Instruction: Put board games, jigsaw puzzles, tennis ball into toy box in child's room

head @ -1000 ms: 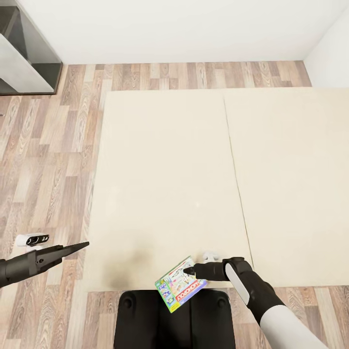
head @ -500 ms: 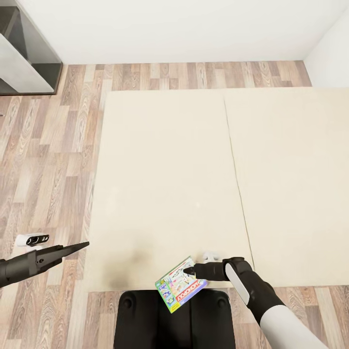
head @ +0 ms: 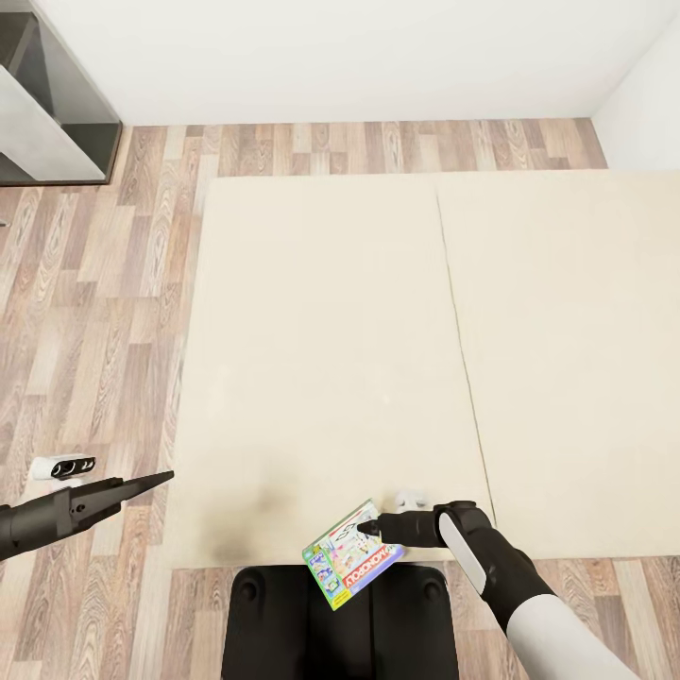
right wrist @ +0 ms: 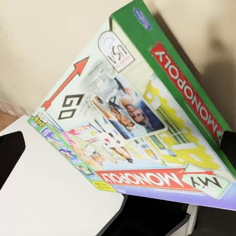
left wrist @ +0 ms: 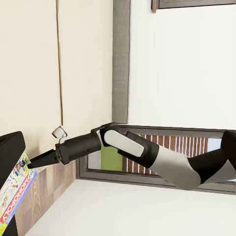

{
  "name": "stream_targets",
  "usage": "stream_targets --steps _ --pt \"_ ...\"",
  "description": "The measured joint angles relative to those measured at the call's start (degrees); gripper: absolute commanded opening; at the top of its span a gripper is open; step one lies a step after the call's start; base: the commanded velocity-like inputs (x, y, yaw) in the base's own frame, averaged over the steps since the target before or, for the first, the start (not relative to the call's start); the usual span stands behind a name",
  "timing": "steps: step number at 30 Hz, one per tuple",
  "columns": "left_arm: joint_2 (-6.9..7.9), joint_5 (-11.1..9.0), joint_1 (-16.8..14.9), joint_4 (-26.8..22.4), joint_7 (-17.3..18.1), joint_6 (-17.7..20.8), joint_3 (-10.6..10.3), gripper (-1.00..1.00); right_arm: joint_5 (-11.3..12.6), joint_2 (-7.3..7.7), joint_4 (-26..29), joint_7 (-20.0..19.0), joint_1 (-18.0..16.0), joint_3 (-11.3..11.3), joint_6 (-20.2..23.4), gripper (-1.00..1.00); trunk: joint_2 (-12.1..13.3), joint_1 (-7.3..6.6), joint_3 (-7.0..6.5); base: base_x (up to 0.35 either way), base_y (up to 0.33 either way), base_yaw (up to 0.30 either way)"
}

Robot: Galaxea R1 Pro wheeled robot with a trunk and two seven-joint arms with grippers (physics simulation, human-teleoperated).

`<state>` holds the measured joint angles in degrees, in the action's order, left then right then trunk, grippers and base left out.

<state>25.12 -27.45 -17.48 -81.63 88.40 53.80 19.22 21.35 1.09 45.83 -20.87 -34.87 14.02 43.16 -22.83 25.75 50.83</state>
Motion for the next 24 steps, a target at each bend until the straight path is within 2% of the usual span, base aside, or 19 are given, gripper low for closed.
stream_targets --steps 24 --pt "0.0 0.0 0.0 0.0 0.0 0.0 0.0 1.0 0.2 0.06 -0.1 -0.1 0.0 -0.1 0.1 1.0 0.0 0.0 0.0 0.0 0.0 0.0"
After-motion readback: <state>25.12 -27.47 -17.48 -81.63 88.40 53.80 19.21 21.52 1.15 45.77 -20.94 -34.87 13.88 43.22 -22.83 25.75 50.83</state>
